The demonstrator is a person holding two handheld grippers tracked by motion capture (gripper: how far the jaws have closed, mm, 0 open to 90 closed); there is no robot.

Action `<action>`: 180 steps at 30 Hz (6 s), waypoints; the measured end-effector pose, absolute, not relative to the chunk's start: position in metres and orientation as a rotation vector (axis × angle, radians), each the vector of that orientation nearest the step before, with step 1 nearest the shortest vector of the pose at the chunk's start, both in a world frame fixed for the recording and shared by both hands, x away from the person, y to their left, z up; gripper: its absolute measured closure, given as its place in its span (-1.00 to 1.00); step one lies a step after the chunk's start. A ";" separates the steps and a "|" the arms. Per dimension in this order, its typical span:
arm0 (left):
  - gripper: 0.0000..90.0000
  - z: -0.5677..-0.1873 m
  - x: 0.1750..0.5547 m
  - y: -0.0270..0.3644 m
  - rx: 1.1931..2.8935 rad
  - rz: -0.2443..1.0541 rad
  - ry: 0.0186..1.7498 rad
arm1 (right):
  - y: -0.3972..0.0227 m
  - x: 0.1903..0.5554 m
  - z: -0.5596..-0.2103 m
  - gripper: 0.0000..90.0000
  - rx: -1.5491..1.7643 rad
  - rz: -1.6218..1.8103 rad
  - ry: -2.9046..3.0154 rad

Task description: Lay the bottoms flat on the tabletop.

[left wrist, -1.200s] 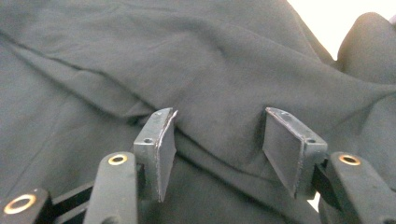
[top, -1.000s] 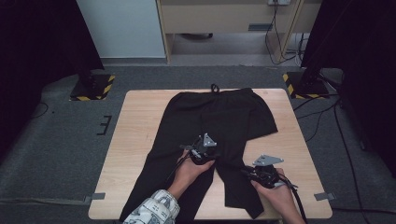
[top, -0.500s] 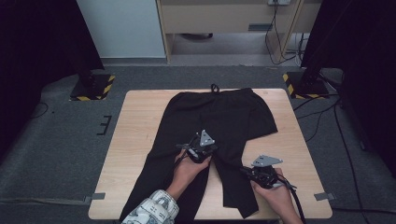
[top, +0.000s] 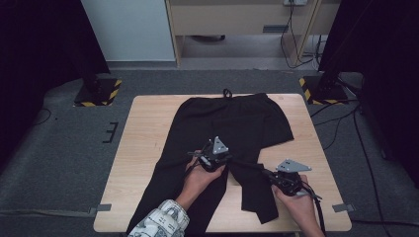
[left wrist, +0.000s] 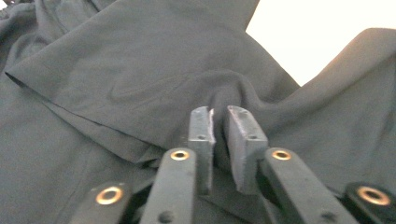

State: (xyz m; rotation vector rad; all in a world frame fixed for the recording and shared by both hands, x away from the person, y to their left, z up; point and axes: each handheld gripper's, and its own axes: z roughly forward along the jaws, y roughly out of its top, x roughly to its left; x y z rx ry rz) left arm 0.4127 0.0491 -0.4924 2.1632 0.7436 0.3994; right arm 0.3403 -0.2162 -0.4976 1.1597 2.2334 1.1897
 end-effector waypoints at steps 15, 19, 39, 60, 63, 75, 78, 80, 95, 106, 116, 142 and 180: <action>-0.28 -0.507 0.397 0.053 2.174 0.461 0.688 | -0.238 0.360 -0.472 0.99 1.261 1.358 2.147; -0.42 -0.513 0.405 0.043 2.190 0.481 0.693 | -0.239 0.365 -0.459 0.99 1.275 1.427 2.131; 0.88 -0.504 0.407 0.043 2.071 0.343 0.740 | -0.202 0.361 -0.484 0.77 1.185 1.318 2.328; 0.91 -0.521 0.421 0.110 2.013 0.304 1.047 | -0.204 0.410 -0.513 0.86 1.300 1.041 2.253; 0.90 -0.524 0.420 0.111 2.010 0.284 1.057 | -0.196 0.422 -0.517 0.97 1.314 1.003 2.259; 0.89 -0.533 0.418 0.103 2.042 0.256 1.040 | -0.177 0.450 -0.527 0.82 1.388 0.955 2.244; 0.89 -0.533 0.417 0.102 2.047 0.259 1.033 | -0.171 0.454 -0.527 0.64 1.399 0.987 2.239; 0.88 -0.532 0.417 0.101 2.054 0.261 1.025 | -0.166 0.459 -0.527 0.45 1.420 1.022 2.225; 0.86 -0.526 0.412 0.098 2.035 0.279 0.990 | -0.142 0.479 -0.533 0.69 1.418 1.019 2.126; 0.94 -0.513 0.411 0.108 1.960 0.358 1.022 | -0.180 0.465 -0.521 1.00 1.469 1.081 2.068; 0.89 -0.507 0.395 0.090 2.045 0.252 0.907 | -0.211 0.420 -0.501 1.00 1.414 1.117 2.053; 0.13 -0.500 0.359 0.108 2.109 0.224 0.829 | -0.261 0.328 -0.503 -0.01 1.378 1.040 2.084; 0.95 -0.500 0.402 0.082 2.126 0.415 0.811 | -0.278 0.326 -0.524 0.09 1.545 0.933 2.037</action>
